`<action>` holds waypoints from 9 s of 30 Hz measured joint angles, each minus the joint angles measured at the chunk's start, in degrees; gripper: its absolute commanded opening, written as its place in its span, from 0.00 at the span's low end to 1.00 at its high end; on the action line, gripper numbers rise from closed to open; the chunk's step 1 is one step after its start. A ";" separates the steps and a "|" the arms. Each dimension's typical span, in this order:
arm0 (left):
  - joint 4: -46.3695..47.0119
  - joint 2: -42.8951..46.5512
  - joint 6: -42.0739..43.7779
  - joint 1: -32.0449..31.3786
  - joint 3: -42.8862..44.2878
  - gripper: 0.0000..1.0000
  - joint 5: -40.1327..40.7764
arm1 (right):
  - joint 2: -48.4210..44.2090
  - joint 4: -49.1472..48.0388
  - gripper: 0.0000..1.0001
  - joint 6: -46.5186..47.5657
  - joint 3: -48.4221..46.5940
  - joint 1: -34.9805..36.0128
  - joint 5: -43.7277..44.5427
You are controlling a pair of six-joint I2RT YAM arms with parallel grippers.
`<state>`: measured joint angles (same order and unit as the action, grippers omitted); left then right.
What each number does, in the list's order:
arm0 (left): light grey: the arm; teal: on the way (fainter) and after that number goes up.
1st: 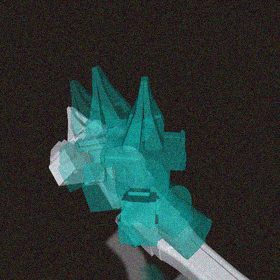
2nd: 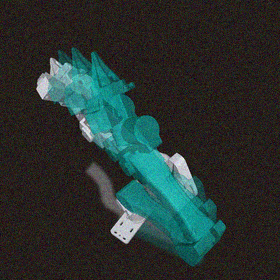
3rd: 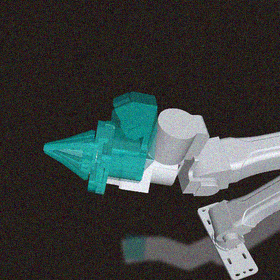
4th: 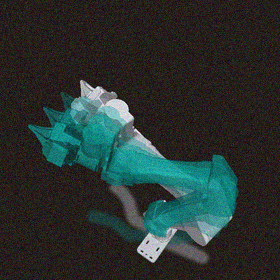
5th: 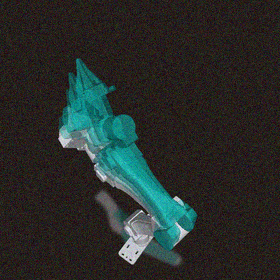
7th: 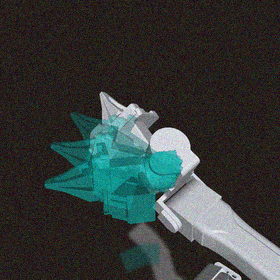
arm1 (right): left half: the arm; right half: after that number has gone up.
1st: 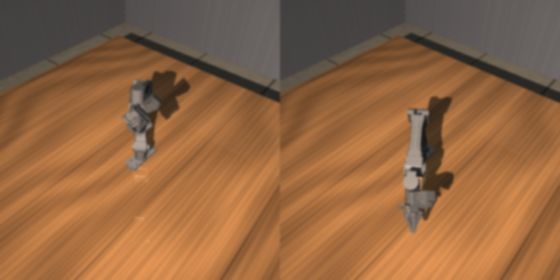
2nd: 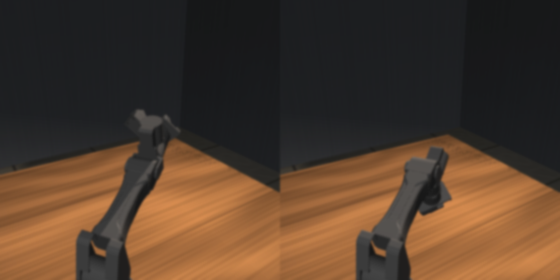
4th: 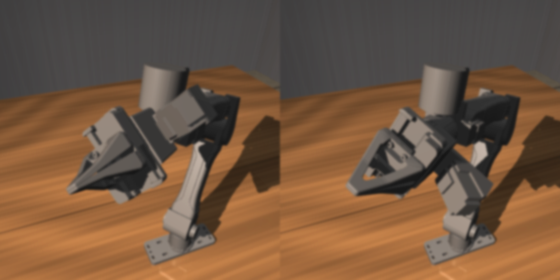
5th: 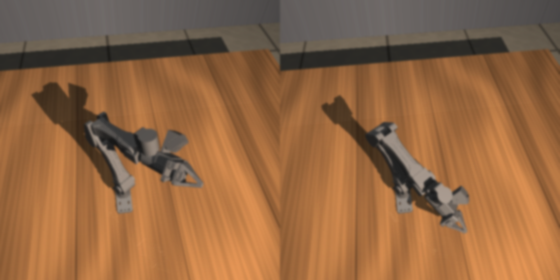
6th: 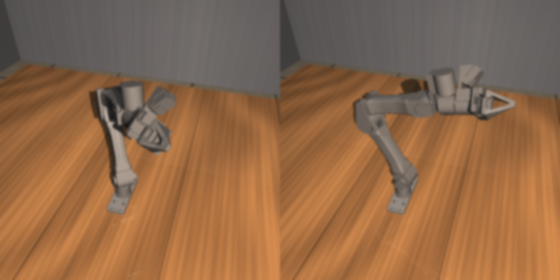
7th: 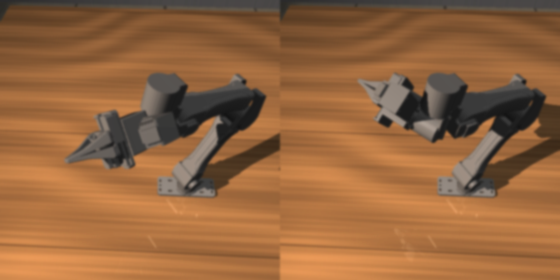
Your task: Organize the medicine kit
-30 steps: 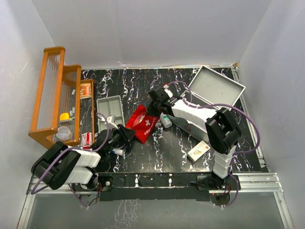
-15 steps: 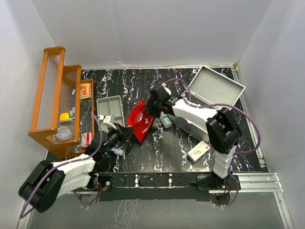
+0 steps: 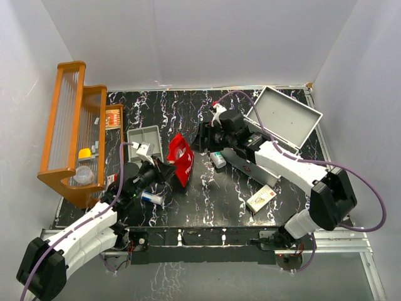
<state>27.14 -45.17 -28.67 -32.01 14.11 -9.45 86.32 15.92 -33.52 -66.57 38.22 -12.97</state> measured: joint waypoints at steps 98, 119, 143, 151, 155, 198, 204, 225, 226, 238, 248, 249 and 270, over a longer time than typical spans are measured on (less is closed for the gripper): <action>-28.70 -5.90 33.99 0.00 19.91 0.00 -12.09 | -1.14 -23.08 0.09 1.99 12.48 9.73 -8.90; -29.86 -5.07 33.77 0.00 19.91 0.00 -10.12 | -0.74 -18.51 0.00 0.46 11.78 10.21 -0.39; -33.00 0.55 32.24 -0.04 19.85 0.00 -8.92 | 2.08 1.11 0.00 -1.03 6.43 3.39 21.73; -35.17 0.83 32.33 -0.04 20.04 0.00 -12.63 | 2.19 1.03 0.00 2.40 5.88 2.29 17.70; -35.54 1.16 32.06 -0.04 20.28 0.00 -13.46 | 2.16 0.94 0.05 4.50 5.88 1.18 14.08; -54.05 -14.08 23.82 -0.04 71.43 0.00 -29.83 | -29.94 -19.37 0.90 0.52 15.28 -14.16 -19.32; -53.99 -13.00 25.31 -0.04 71.43 0.00 -35.01 | -28.70 -29.24 0.94 -4.74 15.02 -15.50 -30.51; -42.91 -6.16 26.77 -0.04 63.60 0.00 -35.21 | -33.16 -42.25 0.21 -12.66 15.08 -16.11 -44.54; -42.12 -5.86 26.64 -0.04 63.04 0.00 -34.45 | -33.14 -41.35 0.18 -12.74 15.08 -16.13 -43.98; -42.29 -3.52 27.12 0.00 53.94 0.72 -22.29 | -33.09 -25.16 0.00 -6.12 14.99 -15.93 -34.75; -39.01 0.63 23.19 0.00 42.66 0.99 -5.40 | -33.11 -0.66 0.00 -0.13 11.43 -15.56 -5.81; -37.88 1.29 22.36 0.00 40.44 0.99 -4.33 | -33.11 2.08 0.00 0.04 10.62 -15.56 -2.25; -21.38 2.91 15.78 0.00 19.21 0.99 -1.95 | -25.68 40.79 0.00 -4.09 -1.46 -15.61 35.78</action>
<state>5.76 -42.26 -12.88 -32.01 33.32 -11.40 60.64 56.71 -37.60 -68.03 22.61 22.81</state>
